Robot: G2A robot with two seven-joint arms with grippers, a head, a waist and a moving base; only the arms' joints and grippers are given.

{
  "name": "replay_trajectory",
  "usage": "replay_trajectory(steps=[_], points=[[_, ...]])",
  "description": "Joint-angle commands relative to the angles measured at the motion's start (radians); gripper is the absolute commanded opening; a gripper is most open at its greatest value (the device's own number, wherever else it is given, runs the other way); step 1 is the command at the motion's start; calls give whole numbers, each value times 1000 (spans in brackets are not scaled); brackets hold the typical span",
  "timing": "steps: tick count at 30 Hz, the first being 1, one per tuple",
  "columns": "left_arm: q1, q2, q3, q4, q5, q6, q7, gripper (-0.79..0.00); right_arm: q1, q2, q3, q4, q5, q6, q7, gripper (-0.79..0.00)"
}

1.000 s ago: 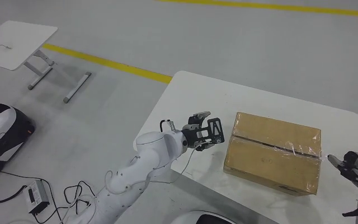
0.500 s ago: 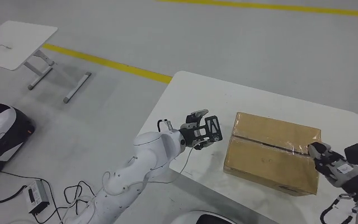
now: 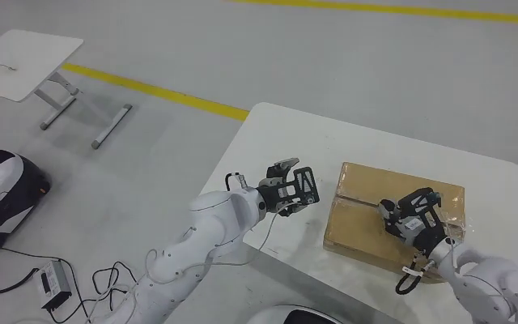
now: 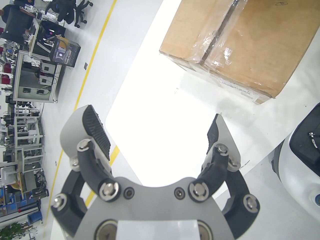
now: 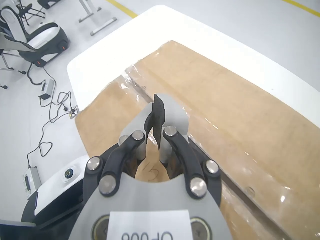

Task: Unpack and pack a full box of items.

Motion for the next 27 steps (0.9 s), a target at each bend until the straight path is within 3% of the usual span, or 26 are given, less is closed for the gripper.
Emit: replay_trajectory(steps=[1,6,12,22,27], points=[[0,0,0,0,0,0,0,0,13,-5,-16,29,-2,4,-9,-785],[0,0,0,0,0,0,0,0,21,-12,-20,42,-4,9,-37,-785],[0,0,0,0,0,0,0,0,-38,-3,73,-29,34,22,-86,-785],[0,0,0,0,0,0,0,0,-76,4,140,19,26,31,-63,-785],[0,0,0,0,0,0,0,0,-121,9,214,-41,43,31,-112,-785]])
